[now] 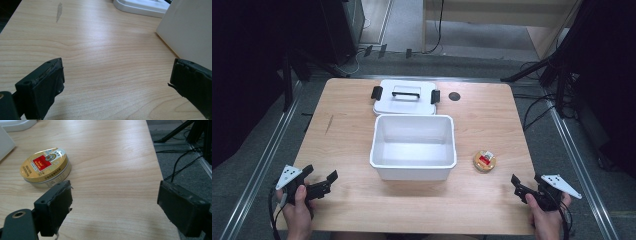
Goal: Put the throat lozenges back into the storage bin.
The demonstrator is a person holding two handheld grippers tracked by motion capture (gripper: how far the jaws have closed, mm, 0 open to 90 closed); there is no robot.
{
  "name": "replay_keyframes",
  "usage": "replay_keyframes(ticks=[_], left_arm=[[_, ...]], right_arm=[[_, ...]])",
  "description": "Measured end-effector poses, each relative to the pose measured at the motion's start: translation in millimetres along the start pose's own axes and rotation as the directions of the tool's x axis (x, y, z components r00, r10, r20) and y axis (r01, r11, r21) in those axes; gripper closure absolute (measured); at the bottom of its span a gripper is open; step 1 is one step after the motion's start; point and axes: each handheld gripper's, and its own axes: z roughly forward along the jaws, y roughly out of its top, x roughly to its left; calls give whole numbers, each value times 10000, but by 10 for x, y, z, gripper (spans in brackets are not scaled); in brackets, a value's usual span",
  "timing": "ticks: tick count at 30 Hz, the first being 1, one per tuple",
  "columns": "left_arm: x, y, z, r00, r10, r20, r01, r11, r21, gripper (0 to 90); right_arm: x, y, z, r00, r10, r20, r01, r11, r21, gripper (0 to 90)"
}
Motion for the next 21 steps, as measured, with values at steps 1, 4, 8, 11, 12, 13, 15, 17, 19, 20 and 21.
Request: replay_keyframes(ticks=[1,4,8,11,12,13,15,17,19,20,21], left_arm=[[1,0,0,10000,-29,-7,29,10000,-13,0],[2,1,1,10000,-43,-6,43,10000,2,0],[3,2,0,10000,14,-19,-14,10000,59,0],[1,3,5,10000,22,-36,-22,10000,42,0],[-3,3,8,10000,-17,-38,17,10000,37,0],[-4,3,8,10000,-1,-48,1,10000,29,0],[-2,3,5,10000,-2,-22,2,10000,41,0],[0,2,4,10000,3,-16,-3,10000,35,0],[3,2,2,10000,-45,-1,45,10000,10,0],[6,1,2,10000,-92,22,92,10000,2,0],[6,1,2,9999,-110,31,110,9999,-12,0]], right_arm=[[-5,4,5,10000,-1,-43,1,10000,92,135],[-18,12,14,9996,138,-250,-131,9995,282,136],[-24,64,59,9978,99,-650,-18,9924,1231,138],[41,102,86,9989,-243,-388,313,9812,1902,140],[85,123,93,9984,-475,-314,532,9746,2174,140],[190,176,99,9938,-1053,-368,1113,9575,2662,140],[280,228,106,9887,-1353,-641,1485,9419,3014,140],[352,269,131,9857,-1545,-679,1686,9196,3549,141],[396,291,153,9829,-1677,-757,1840,9027,3889,141],[459,316,198,9774,-1883,-957,2112,8716,4424,137],[483,323,218,9746,-2009,-988,2238,8606,4575,137]])
